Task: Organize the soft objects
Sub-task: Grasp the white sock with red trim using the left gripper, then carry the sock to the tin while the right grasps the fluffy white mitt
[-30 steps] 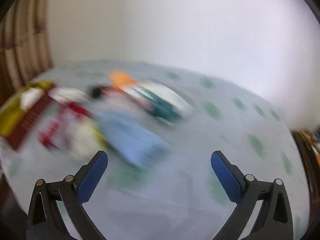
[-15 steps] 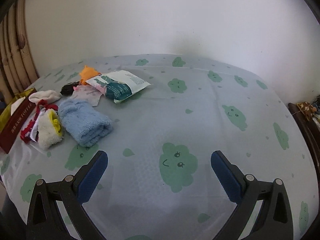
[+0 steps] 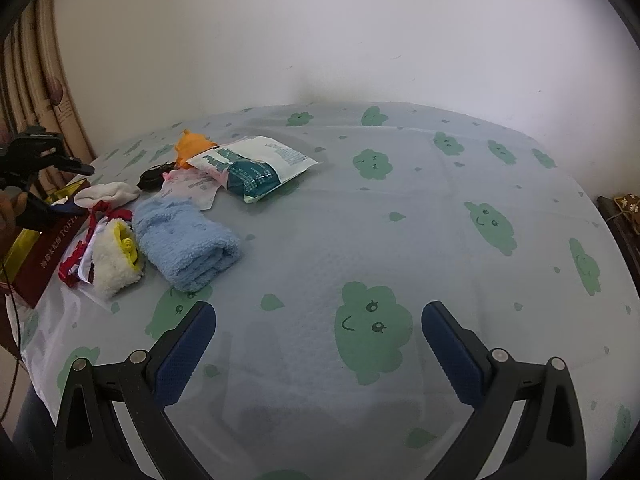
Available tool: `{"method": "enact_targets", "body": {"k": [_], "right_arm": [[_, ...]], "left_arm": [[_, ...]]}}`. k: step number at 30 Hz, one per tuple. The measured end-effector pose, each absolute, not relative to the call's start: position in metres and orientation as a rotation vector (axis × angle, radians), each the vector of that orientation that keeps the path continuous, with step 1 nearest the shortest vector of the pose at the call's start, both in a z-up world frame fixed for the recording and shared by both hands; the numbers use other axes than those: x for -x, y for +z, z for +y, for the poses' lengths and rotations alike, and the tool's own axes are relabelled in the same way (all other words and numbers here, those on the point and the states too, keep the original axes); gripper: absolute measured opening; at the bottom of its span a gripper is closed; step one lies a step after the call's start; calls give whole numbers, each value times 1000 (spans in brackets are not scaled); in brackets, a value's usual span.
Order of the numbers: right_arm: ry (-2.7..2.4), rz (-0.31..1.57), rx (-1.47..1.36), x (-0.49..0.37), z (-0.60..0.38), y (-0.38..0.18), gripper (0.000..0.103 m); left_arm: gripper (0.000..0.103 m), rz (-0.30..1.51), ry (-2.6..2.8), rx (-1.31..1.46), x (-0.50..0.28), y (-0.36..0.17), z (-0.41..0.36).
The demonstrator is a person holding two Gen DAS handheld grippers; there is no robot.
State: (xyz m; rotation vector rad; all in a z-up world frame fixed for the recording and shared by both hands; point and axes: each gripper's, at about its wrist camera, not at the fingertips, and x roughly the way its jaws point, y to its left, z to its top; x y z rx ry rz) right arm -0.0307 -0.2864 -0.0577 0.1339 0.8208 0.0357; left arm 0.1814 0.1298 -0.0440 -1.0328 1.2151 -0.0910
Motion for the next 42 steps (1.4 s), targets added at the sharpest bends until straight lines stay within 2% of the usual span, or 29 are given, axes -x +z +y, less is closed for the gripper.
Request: {"method": "enact_targets", "body": {"k": [7,8,9,10,17,22,26,32,34,35,42], "right_arm": [[49,834,-140,29,-286,-60,103],[51,839,-141,28,-286,-60,103],[52,841,-142,28,-286,-61,103],[52,840,-143,28,-286,-61,103],[44,837,-152,28,-288,-61,103],[59,778,-140,37,-286,-54,103],[125,744,-128,42,-273,-43,102],[382,764,-183,41,-208,-21,92],[441,785,-174,36,-182,-20,75],[445,798,-159,32,-172,-22,72],[423,899,-202,-9,-154,-45,63]], "left_arm": [[59,1224,-37,1091,-194,-64,129],[51,1225,-18,1079,-195,-64,128],[26,1230,-2,1051,-196,-65,125],[19,1241,6,1000,-197,-64,122],[16,1084,-7,826,-175,-23,112],[17,985,-126,718,-128,17,93],[17,967,-188,666,-82,22,82],[17,936,-240,567,-23,22,74],[17,912,-242,535,-2,27,75],[17,901,-242,519,5,28,76],[17,848,-250,414,41,36,82]]}}
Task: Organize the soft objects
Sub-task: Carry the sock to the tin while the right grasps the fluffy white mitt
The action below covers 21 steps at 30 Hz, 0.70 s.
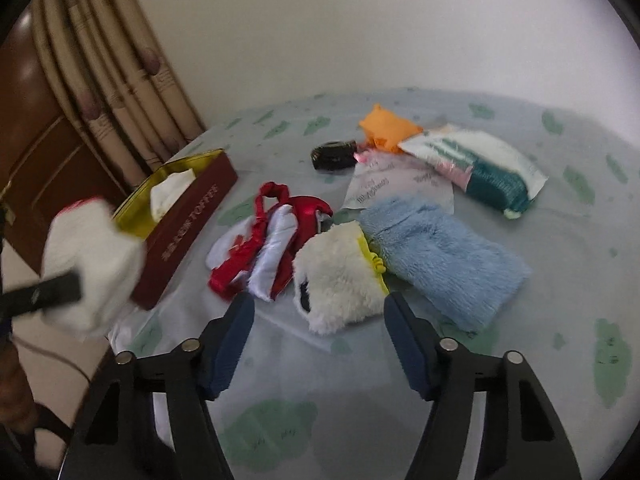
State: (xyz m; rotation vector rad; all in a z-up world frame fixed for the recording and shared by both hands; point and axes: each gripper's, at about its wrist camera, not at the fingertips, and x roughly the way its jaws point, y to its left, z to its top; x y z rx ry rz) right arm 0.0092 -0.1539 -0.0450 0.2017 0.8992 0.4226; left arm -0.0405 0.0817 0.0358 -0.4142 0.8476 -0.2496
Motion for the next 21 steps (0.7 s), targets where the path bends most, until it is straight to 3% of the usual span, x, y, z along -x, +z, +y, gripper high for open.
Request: {"method": "enact_targets", "body": {"k": [9,15,21], "right_arm": [[378,943,-144,-31,-148,-55,57],[373,965,-115,-38,-146,-62,35],[386,905,-97,-3,-153,-46,33]], "left_arm": [[17,830,-276,391,42,31,87],[17,828,-275,395,44,33,86],[17,825,-254,403,48,37,92]]}}
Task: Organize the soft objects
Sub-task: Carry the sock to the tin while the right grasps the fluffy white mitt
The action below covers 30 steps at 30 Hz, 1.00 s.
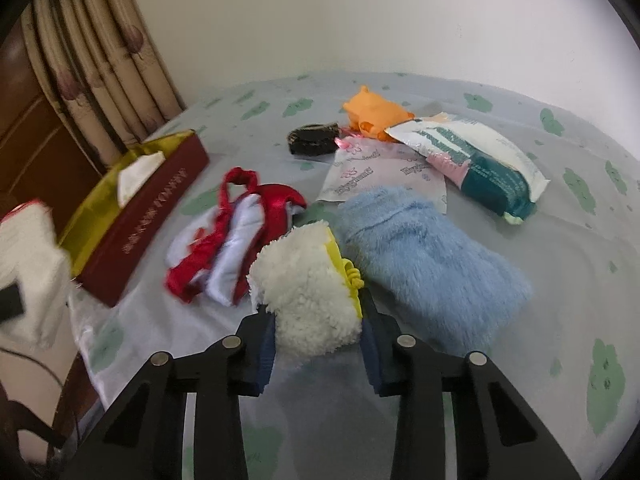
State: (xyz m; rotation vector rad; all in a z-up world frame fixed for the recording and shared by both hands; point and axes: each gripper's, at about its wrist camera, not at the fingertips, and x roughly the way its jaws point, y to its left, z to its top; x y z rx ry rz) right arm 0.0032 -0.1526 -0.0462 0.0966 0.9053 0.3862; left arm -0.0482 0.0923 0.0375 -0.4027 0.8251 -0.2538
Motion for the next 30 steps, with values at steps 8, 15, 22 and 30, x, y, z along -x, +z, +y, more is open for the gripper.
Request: {"method": "enact_targets", "body": {"k": [8,15,22,30], "right_arm": [[325,884,-138,28,-186,-52,33],[322,850,-169,27,-191,-50,33],[334,825,-173,33,-192,-50,33],[374,819,-149,38,-187,-49,34]], "left_arm": [[18,774,-176,339,43,69,122],[17,815,-47,225,-2,68,165],[18,843,-1,147,-65,46,189],[20,926,4,104,-117,13,188]]}}
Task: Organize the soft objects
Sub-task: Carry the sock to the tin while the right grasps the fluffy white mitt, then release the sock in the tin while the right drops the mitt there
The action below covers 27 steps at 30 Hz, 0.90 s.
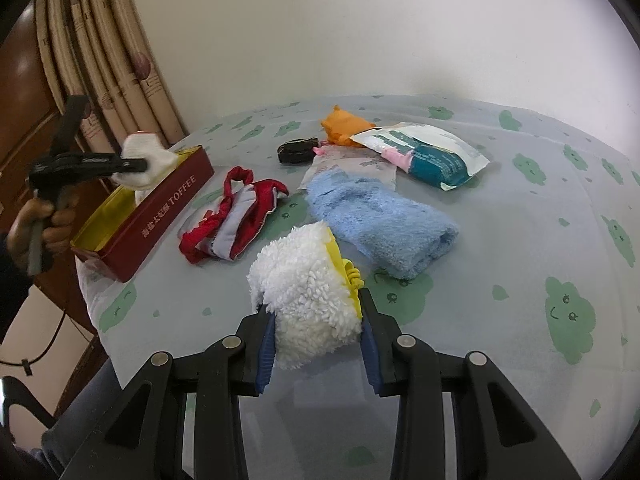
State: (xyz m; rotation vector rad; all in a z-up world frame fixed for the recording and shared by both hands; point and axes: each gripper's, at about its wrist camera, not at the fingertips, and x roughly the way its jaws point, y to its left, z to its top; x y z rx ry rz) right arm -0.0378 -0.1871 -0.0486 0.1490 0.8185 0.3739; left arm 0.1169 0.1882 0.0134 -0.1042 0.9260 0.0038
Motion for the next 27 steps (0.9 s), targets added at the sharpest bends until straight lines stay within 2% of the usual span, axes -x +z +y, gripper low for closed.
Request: {"method": "enact_targets", "body": {"k": [4,5,6,14,17,18,27], "right_arm": [[394,818,-150,38,-187,-49,34],[402,819,-148,38,-187,-48,34],[407,820,-145,38,-187,-48,34],[423,797,-163,42,-185,-33,34],[458,767,-176,42,-178,-15,34],[477,757,-174,41,-172,-8,34],[741,742,-116,-4,-58,41,34]], "left_arm": [[27,983,-1,114,-129,3,186],[37,1002,-3,115,-132,0,186],[42,1006,-4,117,-132,1,185],[43,845,100,192,-95,47,201],[53,767,207,209,-54,64,207],[53,733,243,223,-36,66,210],[54,685,462,154,69,46,201]]}}
